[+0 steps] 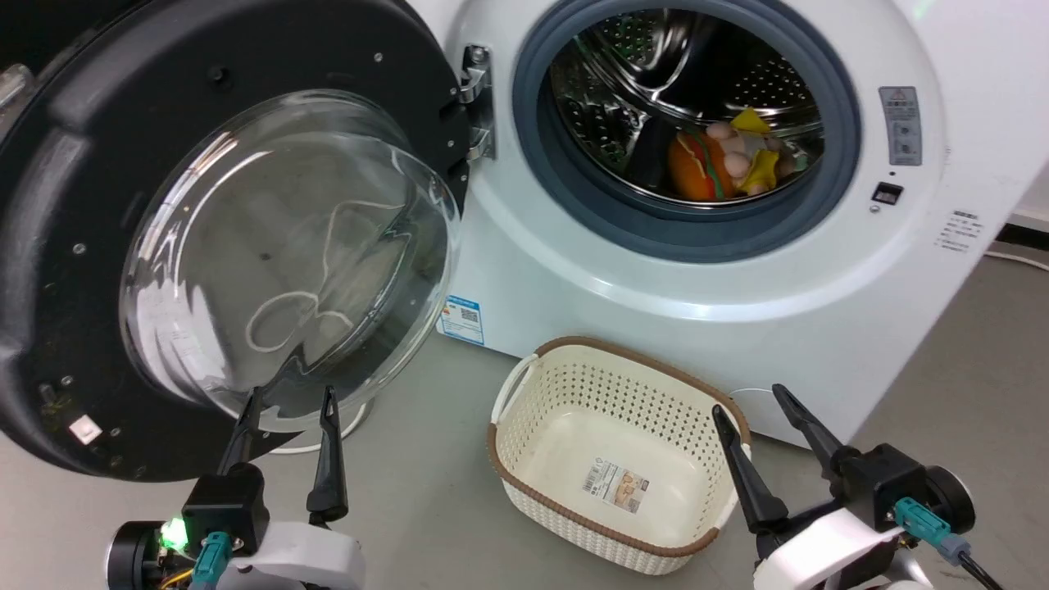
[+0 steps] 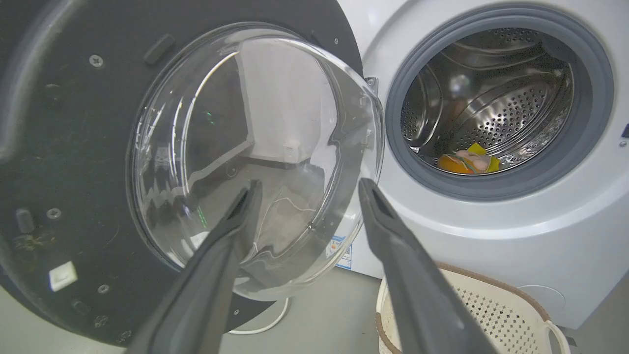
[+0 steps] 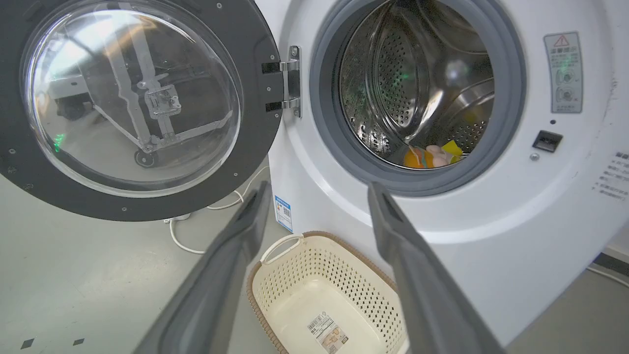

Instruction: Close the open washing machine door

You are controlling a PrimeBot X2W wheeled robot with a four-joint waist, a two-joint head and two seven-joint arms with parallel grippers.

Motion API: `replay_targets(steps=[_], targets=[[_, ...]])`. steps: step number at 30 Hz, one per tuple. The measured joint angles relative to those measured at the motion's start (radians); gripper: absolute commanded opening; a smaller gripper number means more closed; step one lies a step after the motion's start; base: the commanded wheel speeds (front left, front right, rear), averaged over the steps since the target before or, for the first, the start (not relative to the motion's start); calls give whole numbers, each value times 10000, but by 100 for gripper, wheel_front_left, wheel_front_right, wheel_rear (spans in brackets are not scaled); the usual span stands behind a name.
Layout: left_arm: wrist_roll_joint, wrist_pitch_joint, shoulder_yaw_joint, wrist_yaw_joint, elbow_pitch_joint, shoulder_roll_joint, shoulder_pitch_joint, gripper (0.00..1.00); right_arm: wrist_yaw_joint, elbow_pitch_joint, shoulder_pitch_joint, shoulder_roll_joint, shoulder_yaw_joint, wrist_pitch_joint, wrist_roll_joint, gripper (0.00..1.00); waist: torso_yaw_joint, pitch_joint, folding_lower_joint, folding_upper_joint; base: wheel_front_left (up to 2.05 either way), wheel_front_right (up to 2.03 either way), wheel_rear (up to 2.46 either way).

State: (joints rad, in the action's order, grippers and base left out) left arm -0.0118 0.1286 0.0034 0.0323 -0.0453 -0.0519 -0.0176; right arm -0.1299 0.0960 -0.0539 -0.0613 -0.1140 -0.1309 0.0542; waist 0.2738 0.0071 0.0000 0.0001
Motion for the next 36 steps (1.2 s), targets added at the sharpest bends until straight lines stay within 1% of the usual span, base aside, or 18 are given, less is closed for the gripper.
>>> replay_targets(steps=[20,21,22,23,29,32,36], targets=[[-15,414,59,0,-88,6,-28,100,0,276,-151,-4,-219,-401,180,100,814,26,0,0,0,0,0],[-19,445,61,-6,-90,6,-28,69,0,282,-151,-4,-226,-412,184,100,855,27,0,0,0,0,0],[-27,460,65,-17,-90,6,-28,21,0,290,-151,-2,-232,-447,198,100,896,28,0,0,0,0,0],[-67,489,58,-65,-86,6,-28,0,0,295,-151,0,-236,-481,221,100,938,31,0,0,0,0,0],[-337,591,165,-299,-201,13,-24,0,0,318,-146,4,-186,-604,253,100,1208,73,0,-1,0,0,0],[-541,673,395,-658,-453,12,12,0,0,313,-123,8,-96,-652,253,100,1356,116,0,0,0,0,0],[-815,763,915,-1024,-1012,-73,352,0,0,255,-49,6,31,-740,251,100,1565,241,-1,-1,0,0,0]])
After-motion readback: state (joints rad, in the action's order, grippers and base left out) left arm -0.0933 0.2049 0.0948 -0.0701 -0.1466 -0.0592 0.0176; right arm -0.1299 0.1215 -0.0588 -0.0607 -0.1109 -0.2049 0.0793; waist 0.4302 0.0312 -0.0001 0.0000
